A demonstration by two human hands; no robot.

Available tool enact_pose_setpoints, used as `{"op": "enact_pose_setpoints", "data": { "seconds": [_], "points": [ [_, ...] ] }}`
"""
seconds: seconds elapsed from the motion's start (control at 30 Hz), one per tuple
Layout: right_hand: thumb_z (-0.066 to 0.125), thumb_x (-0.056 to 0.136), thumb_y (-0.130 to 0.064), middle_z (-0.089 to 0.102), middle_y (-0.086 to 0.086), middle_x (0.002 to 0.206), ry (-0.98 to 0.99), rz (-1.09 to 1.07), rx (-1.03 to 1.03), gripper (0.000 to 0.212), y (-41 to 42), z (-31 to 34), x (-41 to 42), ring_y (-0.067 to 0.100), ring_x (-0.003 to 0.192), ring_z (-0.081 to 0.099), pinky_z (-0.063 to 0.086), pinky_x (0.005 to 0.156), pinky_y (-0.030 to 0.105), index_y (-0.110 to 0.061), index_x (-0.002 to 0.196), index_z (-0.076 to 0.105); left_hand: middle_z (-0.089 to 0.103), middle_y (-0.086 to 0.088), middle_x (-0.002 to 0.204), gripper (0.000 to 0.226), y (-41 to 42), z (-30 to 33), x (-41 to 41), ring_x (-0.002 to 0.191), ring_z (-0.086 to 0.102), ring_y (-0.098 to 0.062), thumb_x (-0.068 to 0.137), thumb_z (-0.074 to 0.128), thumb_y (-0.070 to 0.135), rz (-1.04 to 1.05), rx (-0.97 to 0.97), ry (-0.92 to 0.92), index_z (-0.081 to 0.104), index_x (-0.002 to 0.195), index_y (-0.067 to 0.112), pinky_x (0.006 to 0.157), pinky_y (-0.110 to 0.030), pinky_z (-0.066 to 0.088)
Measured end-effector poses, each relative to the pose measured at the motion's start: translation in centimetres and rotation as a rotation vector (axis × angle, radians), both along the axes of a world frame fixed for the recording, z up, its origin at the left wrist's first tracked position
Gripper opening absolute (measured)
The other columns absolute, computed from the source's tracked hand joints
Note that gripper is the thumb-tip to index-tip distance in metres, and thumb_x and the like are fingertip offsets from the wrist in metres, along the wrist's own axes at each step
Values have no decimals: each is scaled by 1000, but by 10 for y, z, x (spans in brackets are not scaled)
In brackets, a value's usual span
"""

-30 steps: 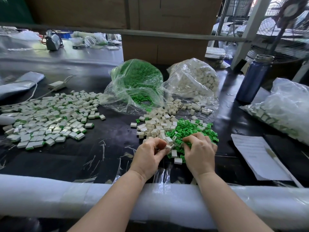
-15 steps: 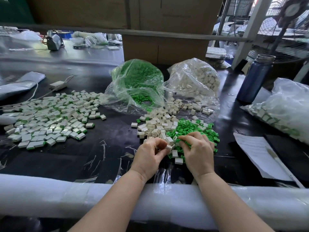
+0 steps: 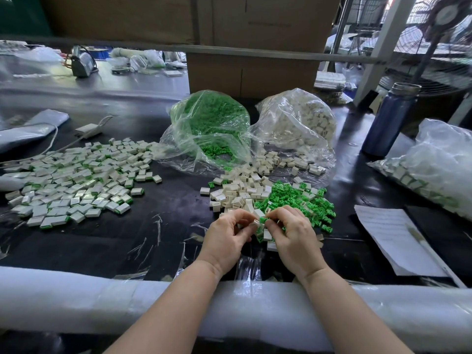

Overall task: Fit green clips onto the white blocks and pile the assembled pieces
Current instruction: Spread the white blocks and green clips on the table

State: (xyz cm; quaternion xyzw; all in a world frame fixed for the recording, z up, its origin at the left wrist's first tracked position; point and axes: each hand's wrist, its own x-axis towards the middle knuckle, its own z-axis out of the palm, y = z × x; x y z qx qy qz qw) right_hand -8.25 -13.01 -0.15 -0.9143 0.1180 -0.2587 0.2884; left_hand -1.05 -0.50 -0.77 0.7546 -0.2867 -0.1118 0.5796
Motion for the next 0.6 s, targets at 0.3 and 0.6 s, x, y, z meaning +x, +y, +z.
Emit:
{"op": "enact_pose_setpoints", "data": {
  "seconds": [0.3, 0.6],
  "points": [
    [61, 87, -18, 62, -3, 89, 56, 9, -42, 6, -1, -3, 1, 18, 91, 51, 33, 84, 31, -12, 86, 64, 67, 1, 90, 12, 1, 0, 1, 75, 59, -3, 82, 67, 11, 19, 19, -48, 68, 87, 22, 74, -11, 48],
    [67, 83, -9, 68, -2, 83, -44, 59, 106, 9, 2, 1, -1, 13, 82, 60, 46, 77, 21, -10, 90, 73, 67, 2, 77, 9, 1, 1, 2, 68, 60, -3, 80, 68, 4, 1, -87, 73, 68, 85, 11, 73, -18, 50]
  ]
}}
